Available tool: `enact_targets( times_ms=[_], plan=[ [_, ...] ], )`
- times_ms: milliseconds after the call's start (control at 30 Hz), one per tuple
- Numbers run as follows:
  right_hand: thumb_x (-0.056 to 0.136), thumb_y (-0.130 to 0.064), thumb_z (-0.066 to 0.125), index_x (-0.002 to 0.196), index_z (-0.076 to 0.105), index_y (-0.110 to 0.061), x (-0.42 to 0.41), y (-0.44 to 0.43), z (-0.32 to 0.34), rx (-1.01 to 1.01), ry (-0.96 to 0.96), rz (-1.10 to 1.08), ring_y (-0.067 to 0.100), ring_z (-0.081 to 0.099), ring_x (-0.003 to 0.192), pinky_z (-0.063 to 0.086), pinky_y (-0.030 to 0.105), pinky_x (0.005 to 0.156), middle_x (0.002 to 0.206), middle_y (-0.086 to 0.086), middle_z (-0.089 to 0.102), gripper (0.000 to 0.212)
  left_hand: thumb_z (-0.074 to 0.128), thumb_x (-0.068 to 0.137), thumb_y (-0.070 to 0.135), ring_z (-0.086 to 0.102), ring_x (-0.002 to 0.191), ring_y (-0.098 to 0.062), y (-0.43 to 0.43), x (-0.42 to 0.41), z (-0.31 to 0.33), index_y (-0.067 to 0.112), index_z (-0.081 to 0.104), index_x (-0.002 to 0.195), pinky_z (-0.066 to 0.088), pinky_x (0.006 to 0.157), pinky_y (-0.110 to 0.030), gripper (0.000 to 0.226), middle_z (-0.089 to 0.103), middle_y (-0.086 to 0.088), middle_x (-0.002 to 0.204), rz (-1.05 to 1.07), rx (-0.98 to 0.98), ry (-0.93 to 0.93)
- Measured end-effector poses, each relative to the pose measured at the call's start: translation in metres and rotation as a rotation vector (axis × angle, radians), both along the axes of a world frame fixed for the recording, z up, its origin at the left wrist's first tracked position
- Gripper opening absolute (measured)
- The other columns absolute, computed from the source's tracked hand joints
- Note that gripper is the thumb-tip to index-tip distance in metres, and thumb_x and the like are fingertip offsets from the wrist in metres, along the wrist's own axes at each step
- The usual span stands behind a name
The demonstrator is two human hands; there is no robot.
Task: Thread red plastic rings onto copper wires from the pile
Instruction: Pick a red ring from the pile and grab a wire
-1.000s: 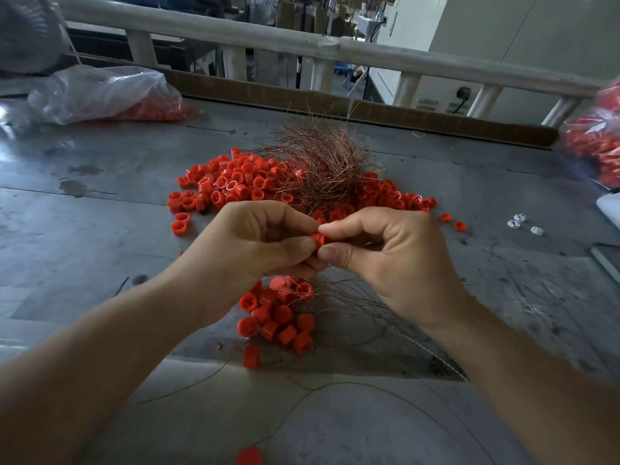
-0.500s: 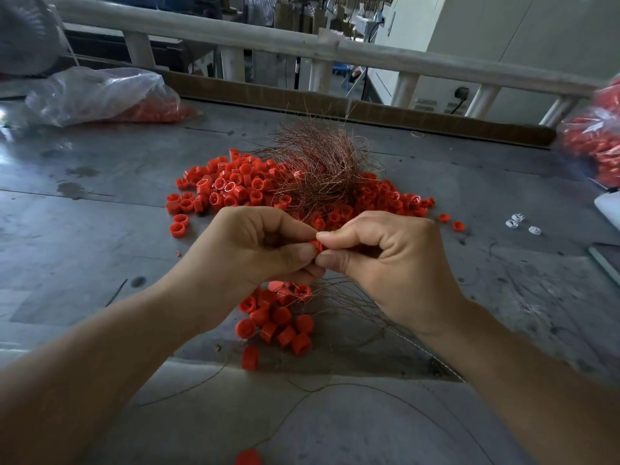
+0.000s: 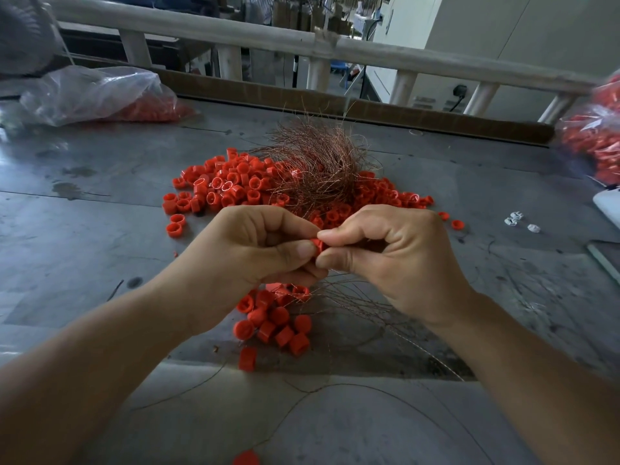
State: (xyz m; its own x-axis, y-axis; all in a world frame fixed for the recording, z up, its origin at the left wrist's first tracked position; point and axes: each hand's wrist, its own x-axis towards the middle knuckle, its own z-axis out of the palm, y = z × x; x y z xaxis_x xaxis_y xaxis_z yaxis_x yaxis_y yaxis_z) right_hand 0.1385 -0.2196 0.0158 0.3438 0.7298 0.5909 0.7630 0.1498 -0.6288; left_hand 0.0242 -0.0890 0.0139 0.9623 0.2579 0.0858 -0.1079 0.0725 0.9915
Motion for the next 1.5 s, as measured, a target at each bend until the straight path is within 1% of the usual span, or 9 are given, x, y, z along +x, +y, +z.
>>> enact_targets(
  times_ms=[267,467,567,733,900,1033,1200,1333,1500],
  plan=[
    [0.061,-0.020,0.075,0.084,0.068,-0.014,0.003,0.000,0.001,-0.045,-0.006,0.054,0.011,0.065,0.068,0.055,0.029,0.063,0.073,0.001,0.067,0.024,0.063,0.059,0.015,0.069,0.064,-0.014,0.000,-0.001,-0.001,0.017,0.074,0.071,0.053,0.057,-0.018,0.016,0.070,-0.006,0.067,-0.059,0.021,0.031],
    [0.065,-0.026,0.072,0.104,0.062,-0.020,0.004,-0.002,0.002,-0.147,-0.011,0.099,0.001,0.061,0.078,0.049,0.016,0.073,0.079,-0.014,0.061,0.041,0.073,0.068,0.013,0.068,0.064,-0.019,0.002,-0.002,-0.001,0.014,0.068,0.087,0.054,0.057,-0.021,0.020,0.070,-0.012,0.073,-0.080,0.022,0.035],
    [0.068,-0.024,0.069,0.101,0.065,-0.019,0.005,-0.001,0.003,-0.226,-0.040,0.130,0.009,0.059,0.078,0.049,0.020,0.072,0.080,0.000,0.062,0.033,0.068,0.066,0.011,0.068,0.063,-0.019,0.003,-0.003,-0.001,0.011,0.059,0.102,0.054,0.056,-0.022,0.036,0.070,-0.011,0.073,-0.088,0.040,0.059],
    [0.079,-0.025,0.064,0.086,0.068,-0.005,0.002,0.000,0.003,-0.242,-0.180,0.110,0.000,0.050,0.072,0.042,0.014,0.067,0.079,-0.005,0.053,0.021,0.070,0.067,0.020,0.069,0.069,-0.024,0.000,-0.003,0.000,0.013,0.058,0.105,0.055,0.059,-0.024,0.041,0.070,-0.014,0.075,-0.109,0.003,0.029],
    [0.079,-0.014,0.063,0.086,0.066,-0.005,0.000,-0.002,0.002,-0.247,-0.237,0.067,0.006,0.053,0.076,0.046,0.022,0.069,0.082,-0.005,0.053,0.012,0.078,0.059,0.033,0.069,0.067,-0.020,-0.011,-0.003,-0.002,0.027,0.053,0.108,0.055,0.060,-0.023,0.055,0.071,-0.010,0.078,0.002,0.246,-0.061],
    [0.074,-0.005,0.061,0.085,0.065,-0.004,-0.006,-0.002,0.002,-0.226,-0.258,0.039,0.013,0.057,0.075,0.049,0.029,0.065,0.082,0.001,0.057,0.012,0.072,0.060,0.032,0.068,0.062,-0.020,-0.013,-0.004,-0.004,0.031,0.049,0.111,0.055,0.059,-0.026,0.057,0.070,-0.009,0.071,0.010,0.219,-0.096],
    [0.073,-0.003,0.060,0.083,0.065,-0.005,-0.010,-0.001,-0.001,-0.197,-0.257,0.009,0.005,0.051,0.072,0.044,0.015,0.063,0.082,-0.010,0.049,0.011,0.069,0.061,0.027,0.068,0.064,-0.026,-0.013,-0.006,-0.001,0.028,0.048,0.115,0.056,0.059,-0.028,0.058,0.069,-0.016,0.074,-0.006,0.175,-0.093],
    [0.072,-0.008,0.066,0.080,0.066,-0.007,-0.010,0.000,-0.002,-0.176,-0.188,0.002,0.004,0.050,0.067,0.044,0.017,0.060,0.077,-0.007,0.051,0.009,0.067,0.068,0.010,0.067,0.063,-0.024,-0.010,-0.005,0.001,0.019,0.050,0.117,0.055,0.057,-0.027,0.053,0.068,-0.016,0.072,-0.026,0.123,-0.067],
    [0.068,-0.023,0.074,0.088,0.067,-0.008,-0.010,0.001,-0.001,-0.071,-0.133,0.010,0.005,0.053,0.070,0.044,0.014,0.062,0.079,-0.004,0.055,0.025,0.073,0.062,0.016,0.068,0.064,-0.026,-0.005,-0.003,0.004,0.018,0.058,0.108,0.054,0.056,-0.026,0.048,0.069,-0.018,0.073,0.008,0.051,-0.084]
  ],
)
